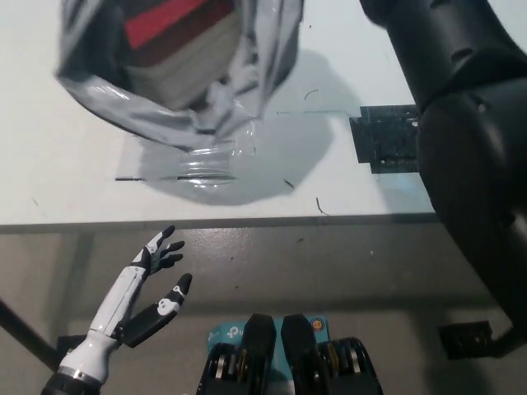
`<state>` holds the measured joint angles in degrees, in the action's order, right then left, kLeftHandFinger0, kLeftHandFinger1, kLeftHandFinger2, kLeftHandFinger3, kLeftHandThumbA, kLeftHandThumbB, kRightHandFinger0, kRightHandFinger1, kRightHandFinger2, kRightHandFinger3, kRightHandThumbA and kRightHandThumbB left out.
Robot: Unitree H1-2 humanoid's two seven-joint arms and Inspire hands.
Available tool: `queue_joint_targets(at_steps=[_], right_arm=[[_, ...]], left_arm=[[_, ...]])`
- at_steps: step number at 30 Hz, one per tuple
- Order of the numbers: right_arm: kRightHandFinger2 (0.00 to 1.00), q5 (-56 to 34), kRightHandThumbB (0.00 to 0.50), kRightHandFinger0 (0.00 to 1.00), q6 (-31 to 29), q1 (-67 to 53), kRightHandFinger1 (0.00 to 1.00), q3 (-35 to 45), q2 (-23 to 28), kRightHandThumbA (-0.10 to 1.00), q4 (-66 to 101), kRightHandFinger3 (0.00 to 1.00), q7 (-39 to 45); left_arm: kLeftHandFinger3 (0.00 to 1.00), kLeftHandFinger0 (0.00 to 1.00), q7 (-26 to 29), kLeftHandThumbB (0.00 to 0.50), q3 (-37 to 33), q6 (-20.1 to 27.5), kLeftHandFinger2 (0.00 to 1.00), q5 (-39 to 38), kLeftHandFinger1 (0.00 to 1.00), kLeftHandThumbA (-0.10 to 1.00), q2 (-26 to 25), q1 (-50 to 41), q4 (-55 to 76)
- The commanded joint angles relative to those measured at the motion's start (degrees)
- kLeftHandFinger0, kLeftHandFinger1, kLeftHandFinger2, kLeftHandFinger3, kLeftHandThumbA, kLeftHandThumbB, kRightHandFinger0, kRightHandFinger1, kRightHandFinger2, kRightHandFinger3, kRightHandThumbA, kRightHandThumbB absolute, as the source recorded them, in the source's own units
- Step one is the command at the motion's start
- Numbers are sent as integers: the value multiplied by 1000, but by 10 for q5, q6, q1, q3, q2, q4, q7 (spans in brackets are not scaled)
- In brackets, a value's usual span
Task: Use the right hand to pick up a small rectangular container and put it into a plastic bag and lift the bag
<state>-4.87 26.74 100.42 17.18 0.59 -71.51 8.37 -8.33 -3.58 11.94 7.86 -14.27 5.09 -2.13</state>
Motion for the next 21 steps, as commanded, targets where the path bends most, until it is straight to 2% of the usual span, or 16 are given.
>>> queue_joint_targets(at_steps=[1, 3, 7, 11, 15, 16, 17, 21], right_arm=[[666, -79, 0, 0, 2, 149, 238, 56, 17, 333, 11, 905, -50], [657, -81, 0, 0, 2, 158, 238, 61, 21, 330, 11, 907, -53], [641, -83, 0, 0, -14, 179, 234, 73, 30, 236, 16, 903, -71], [637, -87, 0, 0, -16, 182, 230, 80, 32, 221, 17, 871, -81], [640, -89, 0, 0, -14, 166, 224, 87, 27, 207, 19, 919, -98], [663, -89, 0, 0, -17, 154, 242, 85, 22, 200, 22, 984, -99], [678, -88, 0, 0, -19, 145, 251, 82, 18, 193, 25, 1000, -98], [691, -87, 0, 0, -25, 117, 257, 72, 8, 155, 31, 1000, -92]], left_arm=[[1000, 861, -11, 148, -5, -8, 911, 13, 850, 590, -16, 12, 23], [1000, 860, -11, 147, -6, -10, 911, 15, 849, 589, -16, 13, 24], [1000, 864, -12, 149, -7, -14, 919, 16, 854, 583, -18, 16, 27], [1000, 853, -11, 148, -10, -16, 928, 25, 853, 590, -21, 16, 30], [1000, 840, -15, 155, -14, -20, 926, 22, 842, 596, -25, 19, 30], [1000, 829, -15, 154, -16, -22, 918, 25, 833, 590, -26, 20, 32], [1000, 825, -14, 155, -16, -22, 915, 27, 830, 587, -27, 20, 33], [1000, 806, -16, 152, -18, -24, 902, 25, 815, 549, -29, 21, 34]])
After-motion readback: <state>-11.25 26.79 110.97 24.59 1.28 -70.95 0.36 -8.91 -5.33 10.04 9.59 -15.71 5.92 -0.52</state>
